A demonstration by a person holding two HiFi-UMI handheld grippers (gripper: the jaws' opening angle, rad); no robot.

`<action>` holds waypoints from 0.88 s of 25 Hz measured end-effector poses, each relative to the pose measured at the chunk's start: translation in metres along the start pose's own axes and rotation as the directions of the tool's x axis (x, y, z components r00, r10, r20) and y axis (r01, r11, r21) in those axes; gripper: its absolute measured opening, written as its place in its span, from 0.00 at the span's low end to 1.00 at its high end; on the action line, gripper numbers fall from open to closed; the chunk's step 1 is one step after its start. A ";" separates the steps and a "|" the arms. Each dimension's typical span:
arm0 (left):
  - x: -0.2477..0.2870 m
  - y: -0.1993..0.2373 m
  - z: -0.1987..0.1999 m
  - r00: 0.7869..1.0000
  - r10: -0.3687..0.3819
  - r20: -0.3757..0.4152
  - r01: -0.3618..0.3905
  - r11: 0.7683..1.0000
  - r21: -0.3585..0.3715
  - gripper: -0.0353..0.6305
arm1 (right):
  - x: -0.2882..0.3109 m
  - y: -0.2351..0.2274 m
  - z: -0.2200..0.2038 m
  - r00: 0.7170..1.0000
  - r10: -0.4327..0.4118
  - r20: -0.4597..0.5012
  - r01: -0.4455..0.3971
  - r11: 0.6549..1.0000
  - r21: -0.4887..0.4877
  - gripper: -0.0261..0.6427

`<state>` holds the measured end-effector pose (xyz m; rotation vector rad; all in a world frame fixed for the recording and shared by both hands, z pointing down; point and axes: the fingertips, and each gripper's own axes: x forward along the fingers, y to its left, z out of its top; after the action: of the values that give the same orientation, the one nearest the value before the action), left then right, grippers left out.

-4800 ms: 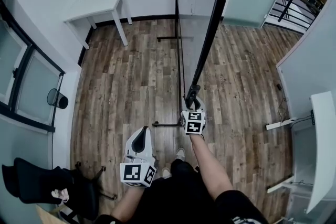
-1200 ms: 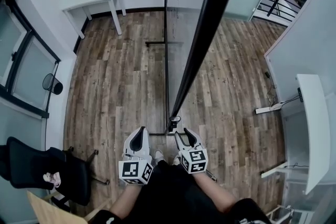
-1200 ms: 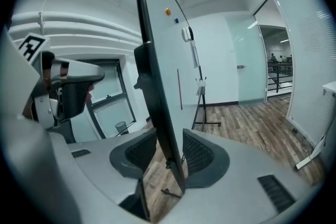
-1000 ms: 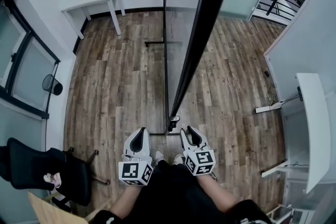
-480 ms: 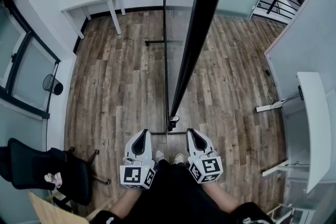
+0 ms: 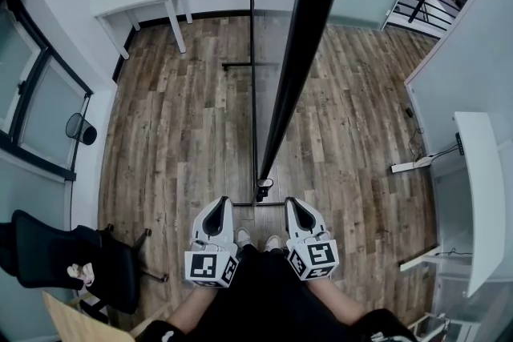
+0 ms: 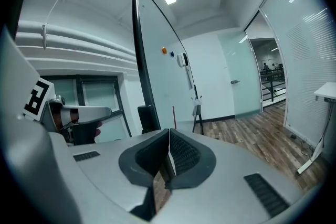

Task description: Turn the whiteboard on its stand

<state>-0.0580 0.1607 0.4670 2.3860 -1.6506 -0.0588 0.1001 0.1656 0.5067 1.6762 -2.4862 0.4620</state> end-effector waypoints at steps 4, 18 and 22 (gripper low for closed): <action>0.000 0.001 -0.001 1.000 0.003 0.001 -0.003 1.000 -0.004 0.08 | 0.000 -0.002 0.000 1.000 -0.002 0.002 0.002 1.000 -0.001 0.06; 0.000 -0.002 -0.003 1.000 0.017 0.002 -0.017 1.000 -0.019 0.08 | 0.001 -0.007 0.001 1.000 0.000 0.002 0.000 1.000 -0.006 0.06; -0.001 -0.002 -0.004 1.000 0.024 0.002 -0.024 0.999 -0.031 0.08 | 0.000 -0.007 0.000 1.000 0.004 0.005 -0.004 1.000 -0.005 0.06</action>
<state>-0.0557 0.1634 0.4705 2.3437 -1.6669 -0.0821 0.1069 0.1632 0.5077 1.6727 -2.4929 0.4525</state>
